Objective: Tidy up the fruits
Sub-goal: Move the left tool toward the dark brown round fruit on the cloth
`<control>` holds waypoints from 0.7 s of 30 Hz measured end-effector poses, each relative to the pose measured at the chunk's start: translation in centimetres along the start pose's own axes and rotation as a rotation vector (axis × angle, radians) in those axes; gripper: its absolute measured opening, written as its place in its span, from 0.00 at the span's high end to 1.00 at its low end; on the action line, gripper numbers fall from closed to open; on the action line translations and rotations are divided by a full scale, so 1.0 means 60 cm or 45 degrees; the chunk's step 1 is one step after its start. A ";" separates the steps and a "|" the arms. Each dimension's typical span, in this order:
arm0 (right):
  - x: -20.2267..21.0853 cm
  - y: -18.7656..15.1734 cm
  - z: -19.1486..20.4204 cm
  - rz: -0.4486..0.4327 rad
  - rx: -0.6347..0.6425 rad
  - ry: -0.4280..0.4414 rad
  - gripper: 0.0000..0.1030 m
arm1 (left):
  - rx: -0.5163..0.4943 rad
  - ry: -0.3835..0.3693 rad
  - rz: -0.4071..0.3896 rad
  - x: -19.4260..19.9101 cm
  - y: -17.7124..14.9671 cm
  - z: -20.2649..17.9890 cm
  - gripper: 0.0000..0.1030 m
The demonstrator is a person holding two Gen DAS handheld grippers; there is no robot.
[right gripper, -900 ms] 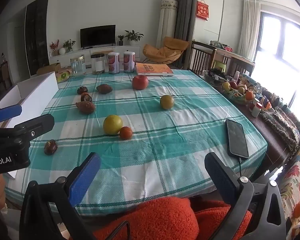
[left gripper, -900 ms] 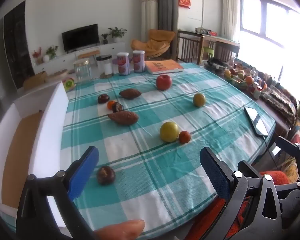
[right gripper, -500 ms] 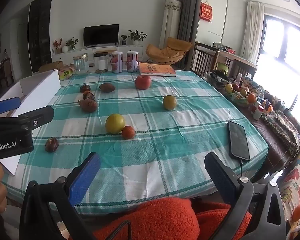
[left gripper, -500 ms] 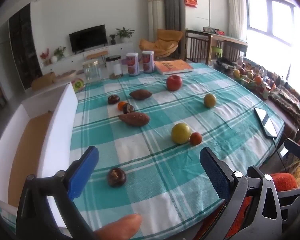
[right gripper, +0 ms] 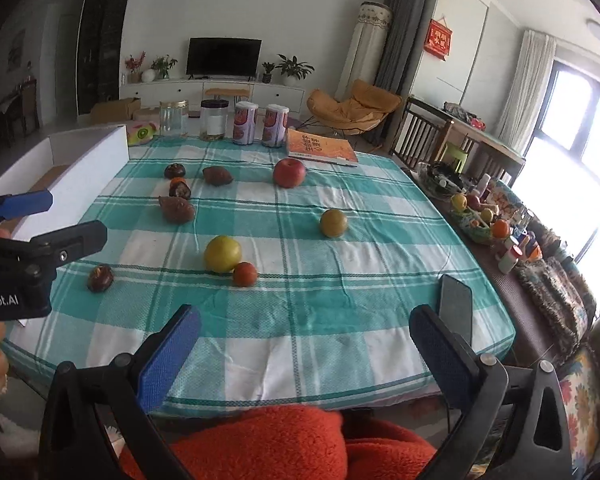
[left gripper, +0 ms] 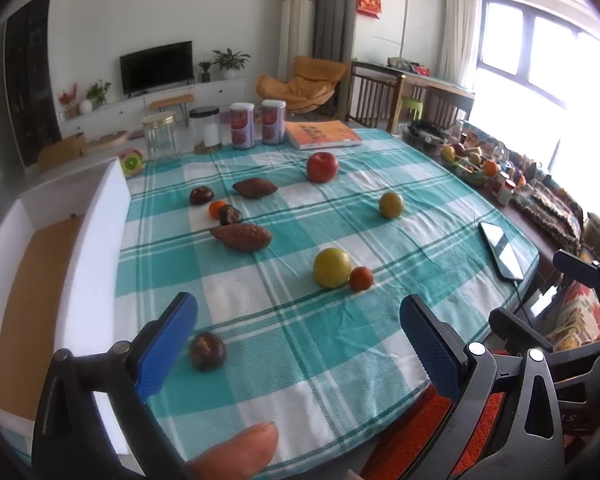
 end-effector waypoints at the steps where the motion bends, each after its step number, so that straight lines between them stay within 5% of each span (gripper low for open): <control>1: -0.011 -0.013 0.007 -0.020 -0.066 0.011 0.00 | -0.016 0.017 0.011 -0.005 -0.009 0.001 0.01; 5: -0.042 -0.059 0.027 -0.075 -0.257 0.064 0.00 | 0.020 0.029 0.045 -0.017 -0.037 0.017 0.01; 12: -0.041 -0.094 0.035 -0.170 -0.324 0.051 0.00 | 0.067 0.031 0.052 -0.024 -0.072 0.025 0.01; 21: -0.039 -0.096 0.024 -0.142 -0.339 0.001 0.00 | 0.060 0.032 0.081 -0.042 -0.100 0.024 0.01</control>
Point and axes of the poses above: each gripper's, at about its wrist camera, not at the fingertips, and x roughly against the way its jaws point, z to its left, y to its top, the point moved 4 cm from there along -x, roughly the way its jaws point, and after that the axes turned 3 degrees about y, right-handed, at the moved point
